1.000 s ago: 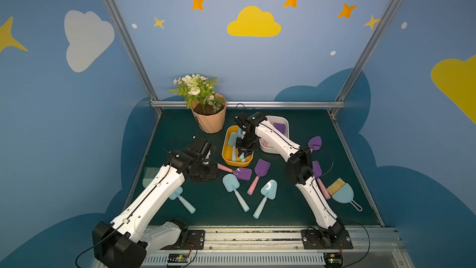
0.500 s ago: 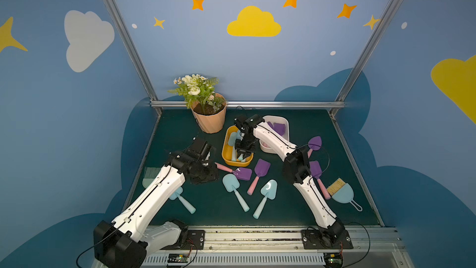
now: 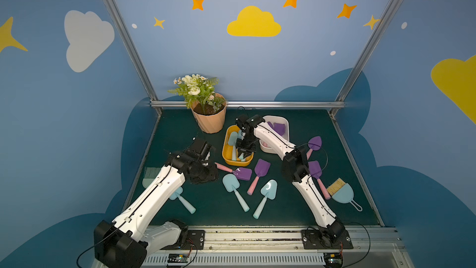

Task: Sort the small shovels by color and place them into the storage box
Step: Place the shovel in the storage box.

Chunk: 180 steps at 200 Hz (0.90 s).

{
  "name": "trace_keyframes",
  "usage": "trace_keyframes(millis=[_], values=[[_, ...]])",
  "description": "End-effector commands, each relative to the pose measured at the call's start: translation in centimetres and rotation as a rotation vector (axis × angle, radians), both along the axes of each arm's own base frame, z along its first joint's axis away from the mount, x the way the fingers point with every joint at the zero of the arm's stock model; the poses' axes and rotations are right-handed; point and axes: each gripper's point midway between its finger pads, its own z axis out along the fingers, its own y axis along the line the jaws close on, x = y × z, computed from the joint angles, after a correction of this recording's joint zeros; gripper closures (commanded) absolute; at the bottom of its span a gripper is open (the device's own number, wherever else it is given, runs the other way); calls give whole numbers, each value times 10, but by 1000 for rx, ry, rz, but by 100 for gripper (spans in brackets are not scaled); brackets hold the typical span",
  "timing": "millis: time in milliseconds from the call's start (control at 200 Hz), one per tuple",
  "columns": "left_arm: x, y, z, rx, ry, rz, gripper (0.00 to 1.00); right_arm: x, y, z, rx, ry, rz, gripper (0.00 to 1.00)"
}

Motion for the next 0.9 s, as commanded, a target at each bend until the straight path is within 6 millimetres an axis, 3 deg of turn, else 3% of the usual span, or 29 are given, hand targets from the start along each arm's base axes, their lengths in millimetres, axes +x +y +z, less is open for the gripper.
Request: trace_keyframes(millis=[0, 506, 896], values=[[-3, 1, -4, -2, 12, -9, 51, 6, 8, 1, 26, -24, -1, 100], [-5, 5, -4, -3, 9, -4, 51, 6, 8, -8, 20, -7, -7, 87], [-7, 6, -3, -6, 6, -1, 51, 7, 6, -2, 16, -18, -5, 72]])
